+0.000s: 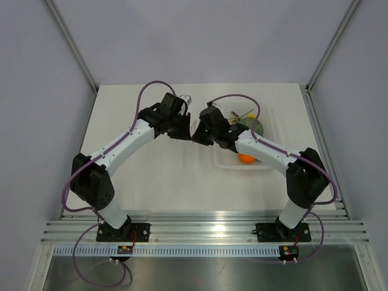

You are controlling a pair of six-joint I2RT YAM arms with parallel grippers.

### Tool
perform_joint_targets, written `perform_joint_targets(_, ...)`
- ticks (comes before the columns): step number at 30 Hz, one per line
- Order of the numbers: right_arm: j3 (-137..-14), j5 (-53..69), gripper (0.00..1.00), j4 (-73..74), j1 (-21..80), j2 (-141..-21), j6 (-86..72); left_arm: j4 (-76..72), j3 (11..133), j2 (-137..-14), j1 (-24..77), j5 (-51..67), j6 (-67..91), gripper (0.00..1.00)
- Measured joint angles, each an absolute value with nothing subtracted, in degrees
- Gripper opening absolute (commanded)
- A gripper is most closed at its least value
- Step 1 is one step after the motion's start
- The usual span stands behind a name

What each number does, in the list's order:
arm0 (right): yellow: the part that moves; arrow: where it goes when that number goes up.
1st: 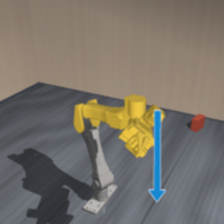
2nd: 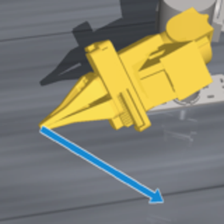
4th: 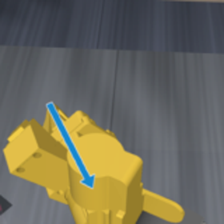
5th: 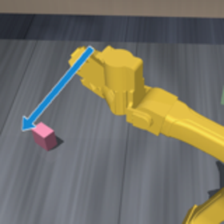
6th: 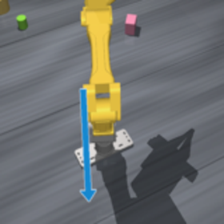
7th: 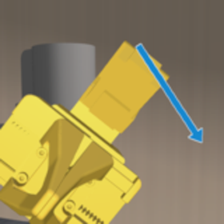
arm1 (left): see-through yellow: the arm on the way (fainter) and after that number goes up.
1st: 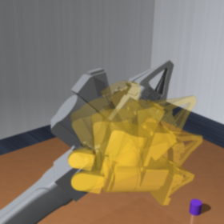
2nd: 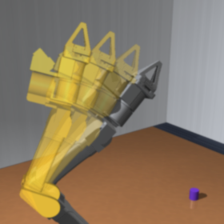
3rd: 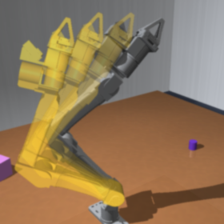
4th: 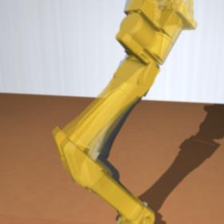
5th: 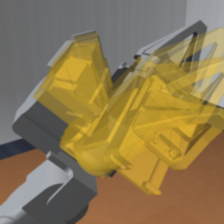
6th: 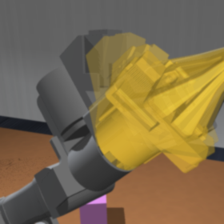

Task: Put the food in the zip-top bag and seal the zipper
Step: Pick up the zipper food storage bag at the center of the board, then open the zipper of the food storage bag at the center of the board.

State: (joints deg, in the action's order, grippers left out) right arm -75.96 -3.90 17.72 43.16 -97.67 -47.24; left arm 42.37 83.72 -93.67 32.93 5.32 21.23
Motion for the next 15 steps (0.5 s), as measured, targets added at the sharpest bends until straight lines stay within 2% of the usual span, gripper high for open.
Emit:
perform_joint_targets(3, -75.96, -3.9, 0.0, 18.26, 43.16, -97.56, -47.44, 41.95, 83.22, -93.65, 33.08, 4.82, 21.69, 0.1)
perform_joint_targets(4, -75.96, -3.95, 0.0, 18.41, 43.16, -97.45, -47.46, 41.91, 83.07, -93.65, 33.08, 4.58, 21.78, 0.08)
perform_joint_targets(12, -75.94, -5.54, 0.0, 19.9, 43.16, -95.04, -46.72, 42.17, 82.83, -93.69, 33.08, 1.48, 21.3, 0.01)
perform_joint_targets(15, -75.85, -5.52, 0.0, 19.94, 43.16, -93.54, -46.35, 42.39, 82.83, -93.71, 33.08, 0.32, 20.97, 0.09)
